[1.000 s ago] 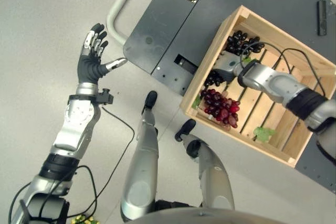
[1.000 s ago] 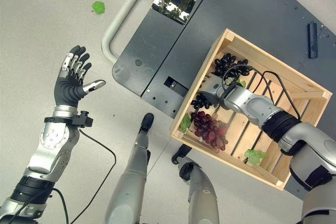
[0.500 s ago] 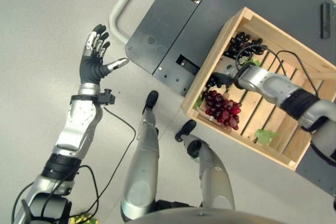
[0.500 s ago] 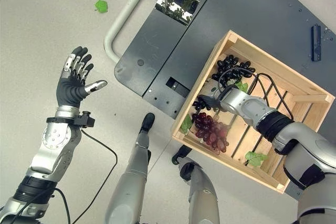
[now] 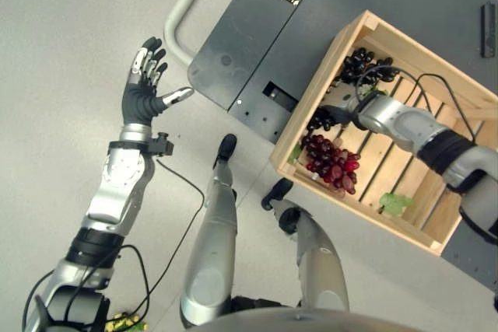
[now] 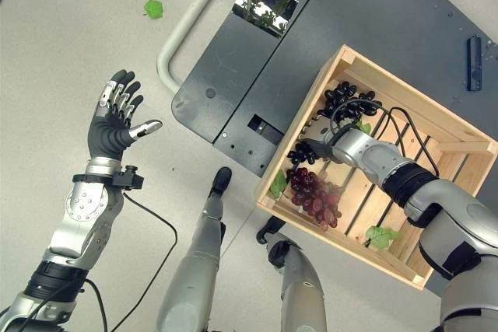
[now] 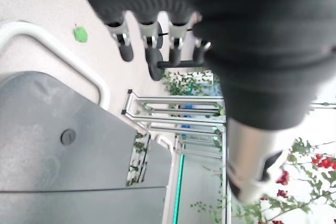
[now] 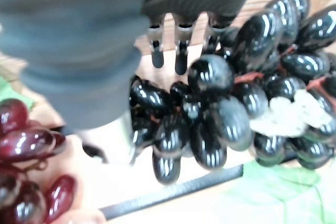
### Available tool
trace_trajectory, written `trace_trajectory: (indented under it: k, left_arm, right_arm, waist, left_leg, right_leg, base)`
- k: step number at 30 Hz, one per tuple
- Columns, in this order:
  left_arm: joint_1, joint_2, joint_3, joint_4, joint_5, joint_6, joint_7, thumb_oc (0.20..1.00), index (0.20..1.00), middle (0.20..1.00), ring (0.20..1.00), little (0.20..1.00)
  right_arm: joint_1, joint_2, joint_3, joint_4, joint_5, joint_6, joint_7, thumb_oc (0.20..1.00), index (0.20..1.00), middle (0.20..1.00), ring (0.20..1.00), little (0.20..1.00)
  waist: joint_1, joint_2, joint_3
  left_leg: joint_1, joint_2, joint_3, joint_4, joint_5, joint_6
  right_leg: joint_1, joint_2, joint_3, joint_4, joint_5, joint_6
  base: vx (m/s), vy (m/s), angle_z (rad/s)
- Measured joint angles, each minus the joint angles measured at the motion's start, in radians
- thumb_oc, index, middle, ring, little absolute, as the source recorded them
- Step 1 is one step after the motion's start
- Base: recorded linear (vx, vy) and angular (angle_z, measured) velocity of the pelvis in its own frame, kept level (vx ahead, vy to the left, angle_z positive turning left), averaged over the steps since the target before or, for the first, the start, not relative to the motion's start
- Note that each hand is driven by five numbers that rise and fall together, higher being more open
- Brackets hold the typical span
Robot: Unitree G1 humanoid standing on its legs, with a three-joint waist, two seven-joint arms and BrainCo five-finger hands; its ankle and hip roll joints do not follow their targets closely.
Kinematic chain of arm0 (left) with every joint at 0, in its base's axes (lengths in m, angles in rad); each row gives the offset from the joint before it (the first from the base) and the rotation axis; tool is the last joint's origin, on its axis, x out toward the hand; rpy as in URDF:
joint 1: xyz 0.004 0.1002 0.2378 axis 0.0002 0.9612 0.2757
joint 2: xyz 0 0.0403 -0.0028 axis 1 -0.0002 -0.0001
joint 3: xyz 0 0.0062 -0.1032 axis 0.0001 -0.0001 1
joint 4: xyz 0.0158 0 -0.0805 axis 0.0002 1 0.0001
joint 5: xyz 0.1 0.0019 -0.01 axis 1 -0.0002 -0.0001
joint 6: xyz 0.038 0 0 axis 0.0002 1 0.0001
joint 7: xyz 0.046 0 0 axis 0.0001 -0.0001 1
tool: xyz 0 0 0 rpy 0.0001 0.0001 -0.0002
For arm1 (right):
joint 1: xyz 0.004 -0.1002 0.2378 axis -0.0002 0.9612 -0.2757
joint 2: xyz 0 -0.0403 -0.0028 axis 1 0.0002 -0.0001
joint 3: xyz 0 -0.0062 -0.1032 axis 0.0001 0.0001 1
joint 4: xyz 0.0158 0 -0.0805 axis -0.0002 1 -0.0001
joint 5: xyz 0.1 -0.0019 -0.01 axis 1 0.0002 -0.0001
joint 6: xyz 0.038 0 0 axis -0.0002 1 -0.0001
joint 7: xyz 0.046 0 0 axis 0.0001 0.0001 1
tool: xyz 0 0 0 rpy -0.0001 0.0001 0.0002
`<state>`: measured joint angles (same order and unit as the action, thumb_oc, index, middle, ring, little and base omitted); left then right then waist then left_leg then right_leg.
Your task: Pick up the fruits from the basket on one side to the basket on the other side
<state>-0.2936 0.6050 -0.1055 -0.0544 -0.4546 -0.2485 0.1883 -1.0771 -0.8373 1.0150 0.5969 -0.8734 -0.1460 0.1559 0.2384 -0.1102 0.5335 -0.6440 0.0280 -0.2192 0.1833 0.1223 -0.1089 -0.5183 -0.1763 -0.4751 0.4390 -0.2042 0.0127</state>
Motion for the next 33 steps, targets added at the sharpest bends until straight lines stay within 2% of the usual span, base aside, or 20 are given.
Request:
trace_trajectory:
  k: [2, 6, 12, 20, 24, 30, 31, 32, 33]
  left_arm:
    - [-0.001, 0.0, 0.0, 0.0, 0.0, 0.0, 0.0, 1.0, 1.0, 1.0, 1.0, 1.0]
    - [-0.01, 0.0, -0.02, 0.004, -0.01, 0.003, -0.002, 1.0, 1.0, 1.0, 1.0, 1.0]
    - [-0.007, -0.001, -0.046, 0.007, -0.028, 0.008, -0.014, 1.0, 1.0, 1.0, 1.0, 1.0]
    - [-0.018, -0.021, -0.093, 0.01, -0.039, 0.008, -0.034, 1.0, 1.0, 1.0, 1.0, 1.0]
    - [-0.023, -0.026, -0.11, 0.017, -0.039, 0.008, -0.042, 1.0, 1.0, 1.0, 1.0, 1.0]
    - [-0.028, -0.035, -0.11, 0.021, -0.039, 0.008, -0.054, 1.0, 1.0, 1.0, 1.0, 1.0]
    - [-0.031, -0.038, -0.107, 0.022, -0.039, 0.008, -0.059, 1.0, 1.0, 1.0, 1.0, 1.0]
    - [-0.027, -0.036, -0.102, 0.02, -0.039, 0.006, -0.059, 1.0, 1.0, 1.0, 1.0, 1.0]
    - [-0.024, -0.04, -0.082, 0.031, -0.039, 0.009, -0.061, 1.0, 1.0, 1.0, 1.0, 1.0]
  right_arm:
    - [0.001, 0.01, -0.001, 0.031, 0.002, 0.0, -0.001, 0.2, 0.2, 0.2, 0.2, 0.2]
    - [-0.002, 0.053, -0.014, 0.136, 0.004, 0.01, -0.014, 0.2, 0.2, 0.2, 0.2, 0.2]
    - [-0.033, 0.123, -0.037, 0.293, 0.021, 0.02, -0.051, 0.2, 0.2, 0.2, 0.2, 0.2]
    - [-0.034, 0.16, -0.057, 0.431, 0.02, 0.039, -0.101, 0.2, 0.2, 0.2, 0.2, 0.2]
    - [-0.016, 0.161, -0.076, 0.452, 0.02, 0.046, -0.12, 0.2, 0.2, 0.2, 0.2, 0.2]
    - [0.048, 0.152, -0.181, 0.446, 0.108, 0.061, -0.118, 0.2, 0.2, 0.2, 0.2, 0.2]
    - [0.098, 0.12, -0.236, 0.366, 0.209, 0.081, -0.101, 0.2, 0.2, 0.2, 0.2, 0.2]
    - [0.114, 0.093, -0.232, 0.301, 0.244, 0.087, -0.08, 0.2, 0.2, 0.2, 0.2, 0.2]
    - [0.176, 0.008, -0.243, 0.085, 0.348, 0.096, -0.02, 0.2, 0.2, 0.2, 0.2, 0.2]
  waist:
    - [0.005, 0.0, 0.0]
    - [0.027, 0.011, -0.001]
    - [0.028, 0.03, -0.006]
    - [0.03, 0.094, -0.04]
    - [0.033, 0.103, -0.046]
    - [0.047, 0.104, -0.049]
    - [0.041, 0.102, -0.05]
    - [0.041, 0.102, -0.05]
    - [0.039, 0.101, -0.051]
  left_leg:
    - [0.0, -0.001, 0.0, 0.0, 0.0, 0.0]
    - [0.0, -0.004, -0.002, 0.001, 0.0, 0.0]
    - [0.0, -0.01, -0.005, 0.011, 0.0, 0.0]
    - [0.0, -0.018, -0.025, 0.008, 0.011, -0.003]
    - [0.004, -0.026, -0.031, 0.006, 0.017, -0.002]
    - [0.005, -0.029, -0.032, 0.008, 0.02, 0.0]
    - [0.006, -0.03, -0.032, 0.009, 0.02, 0.0]
    - [0.005, -0.03, -0.032, 0.008, 0.02, 0.0]
    - [0.006, -0.029, -0.029, 0.009, 0.02, 0.0]
  right_leg:
    - [-0.001, -0.001, 0.0, 0.002, -0.002, 0.0]
    - [-0.003, -0.006, 0.0, 0.015, -0.008, -0.001]
    - [-0.006, -0.018, 0.0, 0.042, -0.021, -0.002]
    - [-0.009, -0.024, -0.001, 0.065, -0.024, -0.004]
    - [-0.011, -0.037, -0.003, 0.09, -0.037, -0.004]
    - [-0.01, -0.04, -0.004, 0.096, -0.04, -0.004]
    - [-0.008, -0.04, -0.004, 0.096, -0.041, -0.003]
    - [-0.008, -0.04, -0.004, 0.095, -0.041, -0.003]
    - [-0.007, -0.039, -0.003, 0.094, -0.041, -0.003]
  base:
    - [0.0, -0.001, 0.02]
    - [0.0, 0.001, 0.04]
    - [0.0, 0.0, 0.04]
    - [0.0, -0.003, 0.05]
    - [-0.01, -0.001, 0.09]
    - [0.0, 0.004, 0.02]
    - [-0.01, 0.014, 0.05]
    - [0.0, 0.0, 0.0]
    - [0.0, 0.0, 0.0]
